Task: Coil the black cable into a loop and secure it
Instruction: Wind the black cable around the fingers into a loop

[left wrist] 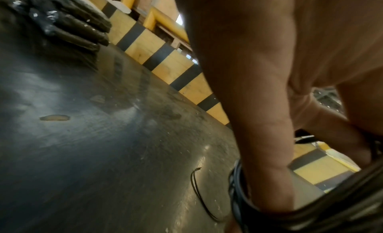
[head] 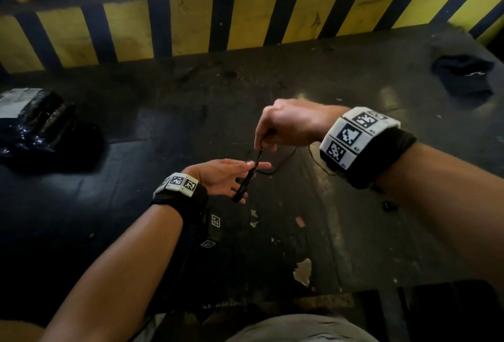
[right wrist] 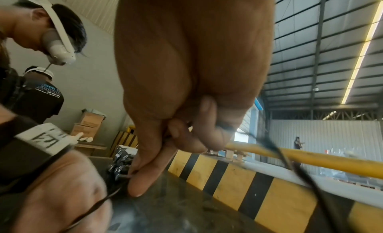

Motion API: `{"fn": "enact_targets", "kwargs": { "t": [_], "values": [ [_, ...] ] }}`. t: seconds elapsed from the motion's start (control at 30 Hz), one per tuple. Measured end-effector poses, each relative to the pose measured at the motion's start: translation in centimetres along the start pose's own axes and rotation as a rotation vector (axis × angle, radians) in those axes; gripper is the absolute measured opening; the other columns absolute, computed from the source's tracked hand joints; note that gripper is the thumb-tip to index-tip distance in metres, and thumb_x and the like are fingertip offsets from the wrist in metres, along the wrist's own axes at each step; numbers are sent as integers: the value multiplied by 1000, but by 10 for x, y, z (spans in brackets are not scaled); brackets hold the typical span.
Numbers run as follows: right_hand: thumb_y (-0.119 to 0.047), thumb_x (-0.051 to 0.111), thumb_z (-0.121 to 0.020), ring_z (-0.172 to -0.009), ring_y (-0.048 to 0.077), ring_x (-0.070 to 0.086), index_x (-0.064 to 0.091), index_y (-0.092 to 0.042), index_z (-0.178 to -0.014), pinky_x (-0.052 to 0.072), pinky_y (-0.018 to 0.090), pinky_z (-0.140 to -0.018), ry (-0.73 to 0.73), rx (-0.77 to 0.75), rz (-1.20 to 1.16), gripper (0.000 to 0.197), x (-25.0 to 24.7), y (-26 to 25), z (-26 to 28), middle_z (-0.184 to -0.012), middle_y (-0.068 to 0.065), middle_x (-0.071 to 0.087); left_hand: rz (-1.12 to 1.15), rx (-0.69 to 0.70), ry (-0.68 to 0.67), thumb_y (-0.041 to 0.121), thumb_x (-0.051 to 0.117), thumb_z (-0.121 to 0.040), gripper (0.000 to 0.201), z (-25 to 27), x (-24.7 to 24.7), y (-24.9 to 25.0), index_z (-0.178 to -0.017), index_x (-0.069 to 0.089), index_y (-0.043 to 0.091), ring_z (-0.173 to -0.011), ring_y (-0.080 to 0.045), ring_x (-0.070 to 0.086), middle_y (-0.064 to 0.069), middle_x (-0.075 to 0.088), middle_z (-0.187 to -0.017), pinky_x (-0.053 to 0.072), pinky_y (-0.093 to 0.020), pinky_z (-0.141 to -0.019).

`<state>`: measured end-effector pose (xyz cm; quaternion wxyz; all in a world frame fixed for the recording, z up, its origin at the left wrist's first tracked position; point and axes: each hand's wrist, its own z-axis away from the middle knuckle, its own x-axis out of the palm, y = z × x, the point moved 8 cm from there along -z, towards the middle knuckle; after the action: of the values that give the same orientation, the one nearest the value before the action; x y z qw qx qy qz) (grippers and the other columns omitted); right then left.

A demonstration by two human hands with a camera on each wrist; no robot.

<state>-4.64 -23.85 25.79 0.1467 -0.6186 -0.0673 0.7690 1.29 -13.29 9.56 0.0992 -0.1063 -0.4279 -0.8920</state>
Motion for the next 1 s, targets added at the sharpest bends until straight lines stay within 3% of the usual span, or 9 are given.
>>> {"fn": "enact_targets", "kwargs": {
  "t": [0.13, 0.23, 0.43, 0.6, 0.73, 0.8, 0.9, 1.0],
  "values": [
    [-25, 63, -96, -82, 5, 67, 76, -39, -97, 56, 29, -72, 100, 13, 78, 19, -27, 0, -3, -87, -15, 73, 18, -4, -81, 50, 63, -89, 49, 1, 12, -4, -138, 59, 42, -139, -56, 32, -9, 19, -166, 38, -64, -111],
    [-27, 63, -96, -84, 7, 67, 77, -40, -97, 56, 32, -74, 125, 44, 64, 19, -26, 7, -8, -86, -15, 73, 46, 25, -138, 56, 75, -80, 62, 5, 23, -1, -138, 59, 43, -140, -56, 34, -8, 19, -167, 34, -65, -112],
    [-26, 65, -95, -88, 4, 68, 77, -40, -99, 58, 35, -80, 161, 65, -32, 18, -18, 23, -16, -86, -17, 75, 177, 102, -173, 51, 74, -83, 67, 11, 29, 3, -145, 53, 38, -134, -54, 44, -13, 26, -164, 32, -67, -113],
    [-25, 68, -94, -88, 3, 70, 78, -39, -97, 60, 41, -85, 185, 69, -132, 17, -6, 33, -25, -84, -18, 75, 282, 136, -202, 47, 69, -89, 60, 14, 30, 0, -145, 54, 34, -128, -54, 48, -19, 40, -158, 33, -67, -111],
    [-24, 69, -92, -87, 5, 71, 78, -40, -94, 59, 43, -86, 209, 74, -205, 18, 2, 37, -32, -82, -16, 76, 298, 171, -208, 47, 46, -98, 51, 14, 31, 0, -148, 48, 36, -133, -58, 41, -22, 37, -158, 27, -70, -113],
    [-23, 68, -92, -88, 6, 71, 78, -38, -95, 59, 44, -86, 207, 75, -217, 19, 6, 39, -35, -84, -15, 76, 322, 187, -218, 47, 40, -100, 50, 14, 31, 2, -149, 47, 37, -135, -59, 36, -25, 35, -158, 30, -69, -111],
    [-19, 68, -93, -91, 8, 72, 80, -32, -98, 59, 39, -88, 219, 73, -254, 19, 9, 41, -37, -89, -11, 78, 367, 221, -232, 48, 35, -101, 49, 15, 32, 5, -148, 48, 38, -133, -62, 34, -29, 29, -159, 35, -67, -108],
    [-19, 69, -94, -94, 9, 72, 81, -30, -101, 55, 20, -81, 226, 69, -298, 18, 12, 44, -40, -93, -8, 79, 396, 230, -246, 48, 26, -105, 48, 15, 36, 6, -148, 47, 39, -133, -66, 31, -30, 26, -160, 35, -66, -109]
  ]
}}
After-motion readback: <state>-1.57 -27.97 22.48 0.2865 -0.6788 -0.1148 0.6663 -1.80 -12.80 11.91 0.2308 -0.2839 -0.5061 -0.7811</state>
